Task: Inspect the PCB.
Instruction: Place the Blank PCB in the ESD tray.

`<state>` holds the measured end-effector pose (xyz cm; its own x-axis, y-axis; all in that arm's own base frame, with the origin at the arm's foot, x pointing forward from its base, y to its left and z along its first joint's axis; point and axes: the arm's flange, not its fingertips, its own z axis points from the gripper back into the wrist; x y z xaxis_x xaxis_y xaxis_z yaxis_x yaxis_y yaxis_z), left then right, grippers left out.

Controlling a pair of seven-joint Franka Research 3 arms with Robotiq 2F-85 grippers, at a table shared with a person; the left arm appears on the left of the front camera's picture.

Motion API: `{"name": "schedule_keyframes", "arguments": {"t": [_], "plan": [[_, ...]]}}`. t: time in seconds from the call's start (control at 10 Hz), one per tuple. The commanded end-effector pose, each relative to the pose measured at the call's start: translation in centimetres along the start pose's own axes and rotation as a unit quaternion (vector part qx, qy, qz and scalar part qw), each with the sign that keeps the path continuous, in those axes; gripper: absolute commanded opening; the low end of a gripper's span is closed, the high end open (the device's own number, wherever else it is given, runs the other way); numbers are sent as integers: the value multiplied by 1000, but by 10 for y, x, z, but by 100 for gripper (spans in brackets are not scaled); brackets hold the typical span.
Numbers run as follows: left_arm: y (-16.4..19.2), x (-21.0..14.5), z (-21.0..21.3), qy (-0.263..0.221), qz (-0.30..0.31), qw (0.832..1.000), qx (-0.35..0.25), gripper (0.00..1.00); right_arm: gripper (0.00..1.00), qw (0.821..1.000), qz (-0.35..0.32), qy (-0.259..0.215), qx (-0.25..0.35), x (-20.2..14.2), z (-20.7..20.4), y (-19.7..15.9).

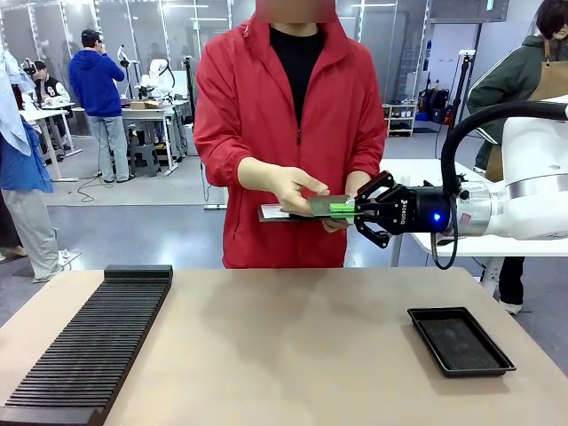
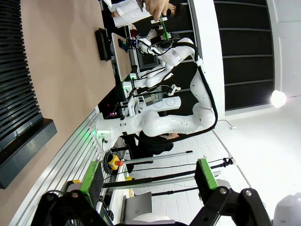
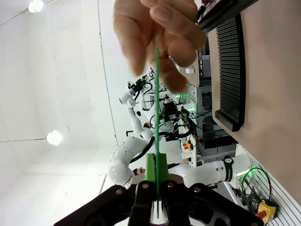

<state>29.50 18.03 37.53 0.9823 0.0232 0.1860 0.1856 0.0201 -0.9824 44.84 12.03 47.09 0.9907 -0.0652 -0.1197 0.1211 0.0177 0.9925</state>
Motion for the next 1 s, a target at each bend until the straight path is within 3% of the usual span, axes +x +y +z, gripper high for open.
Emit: {"name": "schedule_keyframes", "arguments": {"t": [0.0,0.9], "plan": [[-3,4,1,0,2,1000,2,100,0,1000,2,1,0,-1,-1,2],[-3,4,1,0,2,1000,2,100,0,1000,2,1,0,-1,-1,2]]}}
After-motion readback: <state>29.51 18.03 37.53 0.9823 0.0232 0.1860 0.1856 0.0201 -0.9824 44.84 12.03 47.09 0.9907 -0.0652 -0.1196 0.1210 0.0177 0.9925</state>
